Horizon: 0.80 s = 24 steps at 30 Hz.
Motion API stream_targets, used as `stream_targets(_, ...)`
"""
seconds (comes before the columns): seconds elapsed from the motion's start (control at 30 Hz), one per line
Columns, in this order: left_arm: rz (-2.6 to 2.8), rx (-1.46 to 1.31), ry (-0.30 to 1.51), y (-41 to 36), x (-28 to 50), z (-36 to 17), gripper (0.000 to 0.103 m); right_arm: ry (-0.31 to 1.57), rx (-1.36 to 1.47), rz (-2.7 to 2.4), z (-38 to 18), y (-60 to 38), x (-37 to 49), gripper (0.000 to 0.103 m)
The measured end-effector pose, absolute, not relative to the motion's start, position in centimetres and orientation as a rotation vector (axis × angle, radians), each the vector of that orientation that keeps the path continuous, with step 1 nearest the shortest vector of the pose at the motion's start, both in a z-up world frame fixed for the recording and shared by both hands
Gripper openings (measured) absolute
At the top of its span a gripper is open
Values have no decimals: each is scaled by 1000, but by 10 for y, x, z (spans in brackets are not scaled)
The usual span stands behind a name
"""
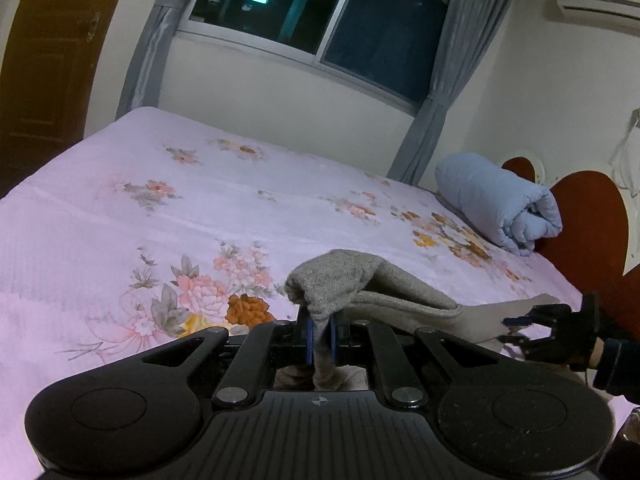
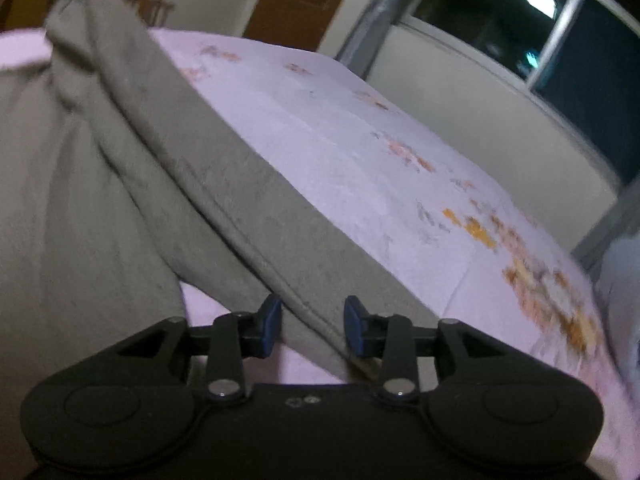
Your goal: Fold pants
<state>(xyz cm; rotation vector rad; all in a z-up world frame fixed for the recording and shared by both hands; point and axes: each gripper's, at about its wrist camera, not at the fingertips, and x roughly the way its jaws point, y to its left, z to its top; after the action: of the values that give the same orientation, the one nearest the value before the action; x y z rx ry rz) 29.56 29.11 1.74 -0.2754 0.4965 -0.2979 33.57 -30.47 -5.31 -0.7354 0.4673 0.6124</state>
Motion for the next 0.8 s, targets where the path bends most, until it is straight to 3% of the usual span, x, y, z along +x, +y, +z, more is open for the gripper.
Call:
stream_targets(0.07,-297,-280,502,291,296,17,8,465,-772,628,-57,-301,339,25)
stream_targets(0.13,-297,-275,512,290,296,15,8,507,-726,653,-54,-303,346,5)
stream_targets(0.17,-296,-274,518,291,297,14,8,540,-676,650,-51,-305,350,0)
stream_targets(0.47,-345,-315,466,304,278,-3,8,489,-584,666,36,-338,268,0)
stream_targets(0.63,-432,-361,566,310,254,-30,9,605,-564,734,51,-349,187,0)
stream_targets(0.67,-422,-372,606,312,249,-40,16,650,-560,751,41,-348,172,0)
stream_targets(0.7,-379,-389,652,314,242,-51,34,696,-572,759,25,-344,164,0)
stream_targets(0.77,-237,-428,720,320,223,-72,51,801,-584,741,-24,-335,154,0)
stream_targets(0.8,-181,-443,731,321,211,-76,51,823,-565,723,-41,-333,155,0)
